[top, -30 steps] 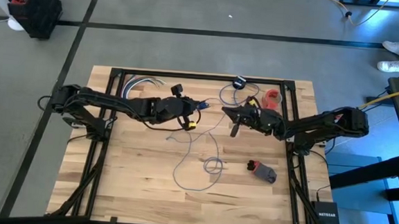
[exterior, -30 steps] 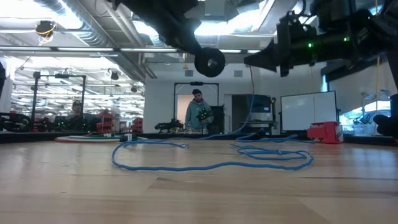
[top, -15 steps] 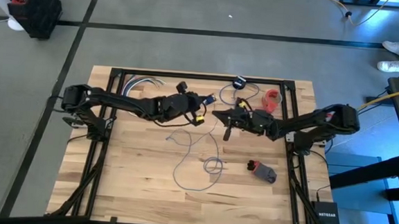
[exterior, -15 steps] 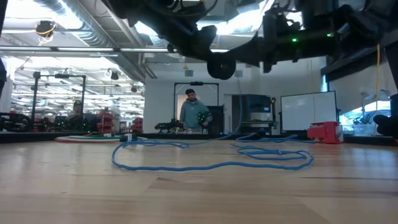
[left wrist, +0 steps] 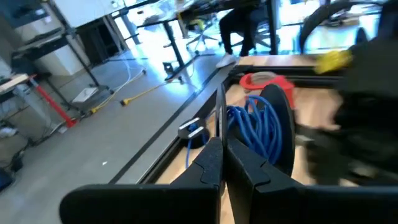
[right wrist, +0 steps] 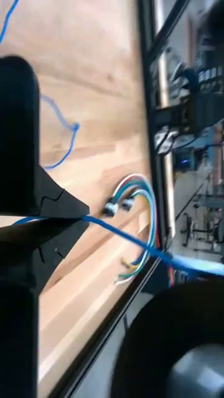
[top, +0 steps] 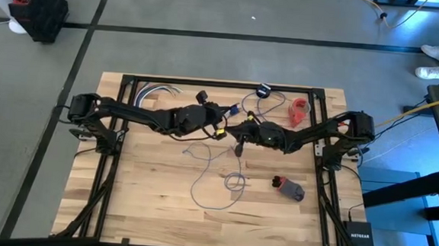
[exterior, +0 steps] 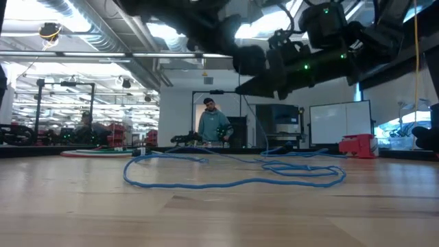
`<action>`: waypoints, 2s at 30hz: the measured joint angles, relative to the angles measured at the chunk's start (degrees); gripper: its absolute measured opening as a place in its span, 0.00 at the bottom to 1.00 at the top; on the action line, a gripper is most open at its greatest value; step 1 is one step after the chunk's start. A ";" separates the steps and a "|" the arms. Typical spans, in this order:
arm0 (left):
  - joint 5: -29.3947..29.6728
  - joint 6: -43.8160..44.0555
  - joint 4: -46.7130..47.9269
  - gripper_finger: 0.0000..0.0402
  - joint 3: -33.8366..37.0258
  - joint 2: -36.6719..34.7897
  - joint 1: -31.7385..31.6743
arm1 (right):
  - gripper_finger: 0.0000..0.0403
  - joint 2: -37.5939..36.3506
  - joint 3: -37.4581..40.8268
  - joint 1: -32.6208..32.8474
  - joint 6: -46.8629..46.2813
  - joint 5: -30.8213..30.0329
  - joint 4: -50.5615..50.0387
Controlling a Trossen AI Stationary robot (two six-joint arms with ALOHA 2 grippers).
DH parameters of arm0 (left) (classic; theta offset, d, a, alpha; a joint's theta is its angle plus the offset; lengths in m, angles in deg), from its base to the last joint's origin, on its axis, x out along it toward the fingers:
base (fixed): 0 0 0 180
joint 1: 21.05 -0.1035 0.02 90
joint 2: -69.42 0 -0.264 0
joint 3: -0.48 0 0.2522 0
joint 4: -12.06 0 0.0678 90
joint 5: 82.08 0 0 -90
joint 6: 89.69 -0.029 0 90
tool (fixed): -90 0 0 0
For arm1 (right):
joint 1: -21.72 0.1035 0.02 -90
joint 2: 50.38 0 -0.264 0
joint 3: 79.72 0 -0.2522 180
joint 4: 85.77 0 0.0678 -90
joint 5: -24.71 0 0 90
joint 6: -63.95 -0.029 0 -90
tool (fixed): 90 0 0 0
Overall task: Coil cords
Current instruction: Coil the blue wire onto the spool
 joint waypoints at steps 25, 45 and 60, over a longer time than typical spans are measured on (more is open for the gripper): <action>-0.04 -1.18 8.30 0.00 0.08 -4.03 2.27 | 0.07 -0.15 -0.04 0.02 5.07 -9.91 -7.43; 0.09 -2.25 9.29 0.00 -0.04 -4.36 2.27 | 0.39 -12.25 -0.17 0.07 8.72 -9.23 -26.35; 0.07 0.70 7.85 0.00 0.00 -4.45 1.32 | 0.39 -8.29 7.58 -1.92 6.36 -2.34 -12.08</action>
